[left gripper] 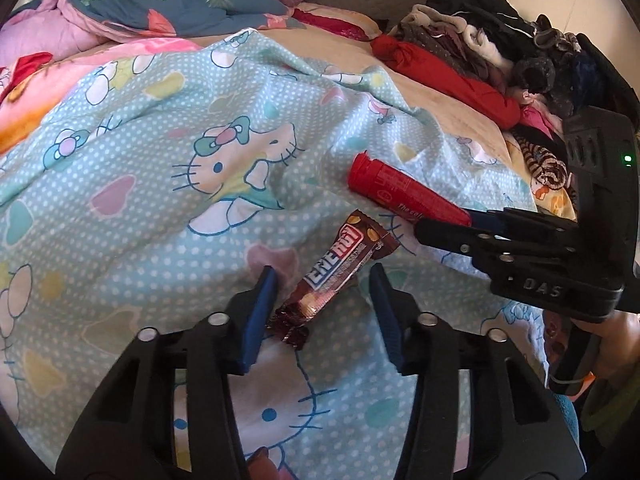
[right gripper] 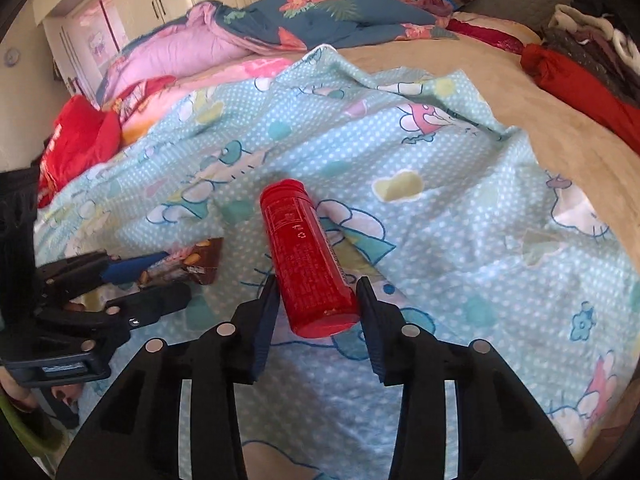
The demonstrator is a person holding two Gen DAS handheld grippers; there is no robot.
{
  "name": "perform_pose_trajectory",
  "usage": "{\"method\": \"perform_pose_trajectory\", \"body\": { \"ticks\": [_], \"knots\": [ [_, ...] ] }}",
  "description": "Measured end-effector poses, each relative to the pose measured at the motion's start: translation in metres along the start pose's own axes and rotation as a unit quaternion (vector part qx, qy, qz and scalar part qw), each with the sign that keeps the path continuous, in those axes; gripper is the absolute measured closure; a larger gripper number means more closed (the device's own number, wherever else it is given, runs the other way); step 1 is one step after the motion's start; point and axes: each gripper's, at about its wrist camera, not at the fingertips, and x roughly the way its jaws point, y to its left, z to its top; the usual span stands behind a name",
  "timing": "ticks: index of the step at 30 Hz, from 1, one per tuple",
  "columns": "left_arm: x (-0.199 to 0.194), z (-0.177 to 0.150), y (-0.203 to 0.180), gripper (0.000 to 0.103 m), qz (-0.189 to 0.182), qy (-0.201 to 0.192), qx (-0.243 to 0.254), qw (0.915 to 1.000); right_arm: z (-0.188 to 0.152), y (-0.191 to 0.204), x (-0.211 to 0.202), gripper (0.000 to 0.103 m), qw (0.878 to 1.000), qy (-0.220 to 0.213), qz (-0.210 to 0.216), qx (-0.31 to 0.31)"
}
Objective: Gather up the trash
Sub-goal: 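Grasp the chocolate bar with the left tool while the right tool grasps the red tube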
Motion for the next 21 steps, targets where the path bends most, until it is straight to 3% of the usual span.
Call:
{"method": "perform_pose_trajectory", "body": {
  "ticks": [4, 8, 9, 15, 21],
  "knots": [
    [-0.001, -0.002, -0.005, 0.081, 0.006, 0.0, 0.009, 0.9999, -0.008, 0.004, -0.017, 0.069, 1.0, -0.019, 0.001, 0.004],
    [-0.008, -0.003, -0.016, 0.083, 0.006, -0.009, 0.012, 0.9999, -0.016, 0.004, -0.041, 0.07, 0.998, -0.049, 0.012, 0.023],
    [-0.009, -0.003, -0.018, 0.093, 0.004, -0.012, 0.012, 0.9999, -0.017, 0.005, -0.047, 0.071, 0.998, -0.055, 0.011, 0.023],
    [-0.02, 0.002, -0.036, 0.093, -0.025, -0.026, -0.006, 0.9993, -0.026, -0.003, -0.081, 0.073, 0.995, -0.086, 0.005, 0.039],
    [-0.031, 0.008, -0.073, 0.093, -0.047, -0.035, 0.019, 0.9981, -0.037, -0.017, -0.12, 0.074, 0.99, -0.123, -0.004, 0.063]
  ]
}}
